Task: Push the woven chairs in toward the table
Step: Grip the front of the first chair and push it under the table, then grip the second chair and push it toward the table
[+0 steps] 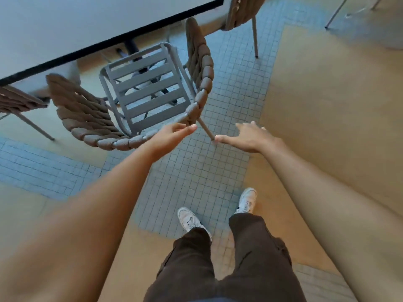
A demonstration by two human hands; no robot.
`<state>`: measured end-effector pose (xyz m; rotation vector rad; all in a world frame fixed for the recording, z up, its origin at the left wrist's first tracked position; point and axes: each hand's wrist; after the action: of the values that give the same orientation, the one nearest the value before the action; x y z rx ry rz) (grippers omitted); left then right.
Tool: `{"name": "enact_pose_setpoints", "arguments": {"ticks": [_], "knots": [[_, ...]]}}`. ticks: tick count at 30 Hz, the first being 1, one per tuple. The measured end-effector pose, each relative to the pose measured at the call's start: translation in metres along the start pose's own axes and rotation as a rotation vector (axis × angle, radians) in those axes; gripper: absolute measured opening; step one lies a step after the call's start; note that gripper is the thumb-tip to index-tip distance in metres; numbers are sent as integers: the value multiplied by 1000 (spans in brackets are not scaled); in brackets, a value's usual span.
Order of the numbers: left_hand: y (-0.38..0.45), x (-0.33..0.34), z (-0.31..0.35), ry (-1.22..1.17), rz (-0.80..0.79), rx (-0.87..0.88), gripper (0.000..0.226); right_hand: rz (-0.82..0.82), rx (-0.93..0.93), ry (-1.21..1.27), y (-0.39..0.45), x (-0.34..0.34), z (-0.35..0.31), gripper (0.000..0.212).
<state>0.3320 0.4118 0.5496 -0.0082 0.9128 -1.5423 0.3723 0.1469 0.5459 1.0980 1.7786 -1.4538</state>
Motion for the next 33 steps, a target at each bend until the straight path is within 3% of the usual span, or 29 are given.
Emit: {"name": "enact_pose_setpoints", "arguments": {"ticks": [5,8,13,18,33], "knots": [[14,35,77,351,221,448,74,113,-55,-60,1,-46,68,131],[24,59,121,497,268,563,77,141,-75,-121,7,-81,115,123],[44,93,186,689,318,601,85,216,-103,-177,21,-147,181,119],[64,118,256,679,397,610,89,276,-108,-194,46,-209,219,120],[205,127,389,719,424,651,84,326,-116,-224,181,-310,248,118]]}}
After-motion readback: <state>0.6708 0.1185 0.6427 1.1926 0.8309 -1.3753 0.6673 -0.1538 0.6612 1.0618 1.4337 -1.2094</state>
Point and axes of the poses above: each hand's wrist, its own y-axis towards the middle knuckle, its own x-axis out of the palm, z = x × y, and after that the axes turned 15 degrees about z, right-handed
